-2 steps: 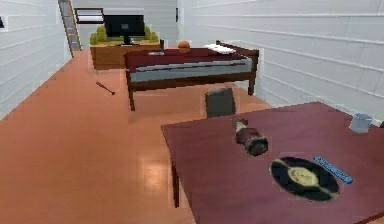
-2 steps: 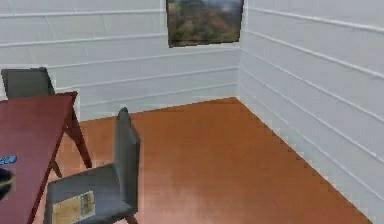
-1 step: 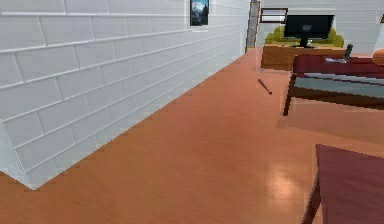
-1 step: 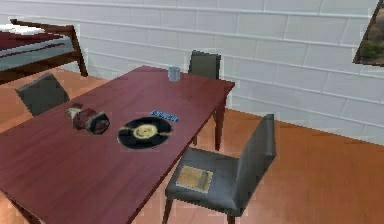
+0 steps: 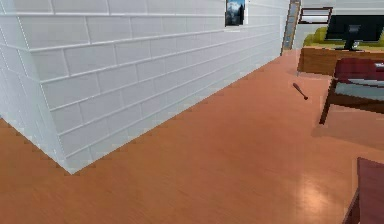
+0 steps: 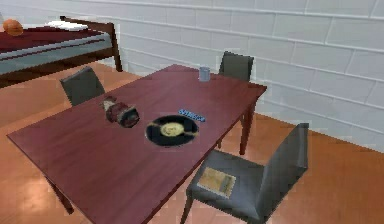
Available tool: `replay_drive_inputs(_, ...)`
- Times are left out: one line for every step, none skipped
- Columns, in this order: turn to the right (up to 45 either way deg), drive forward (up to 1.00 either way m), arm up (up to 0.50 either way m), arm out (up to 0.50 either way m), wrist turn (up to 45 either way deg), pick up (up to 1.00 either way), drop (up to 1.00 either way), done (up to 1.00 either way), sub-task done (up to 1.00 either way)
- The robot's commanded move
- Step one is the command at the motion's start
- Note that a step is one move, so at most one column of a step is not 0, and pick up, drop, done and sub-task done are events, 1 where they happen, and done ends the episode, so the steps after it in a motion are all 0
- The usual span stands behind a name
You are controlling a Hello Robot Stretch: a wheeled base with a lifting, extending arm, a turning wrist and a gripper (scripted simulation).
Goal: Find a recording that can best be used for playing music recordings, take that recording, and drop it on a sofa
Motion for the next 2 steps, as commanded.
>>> replay_drive_inputs(0.0,0.00,0.50,0.00,0.0,0.00,0.00,0.00,0.00)
replay_drive_inputs(0.0,0.00,0.34,0.00,0.0,0.00,0.00,0.00,0.00)
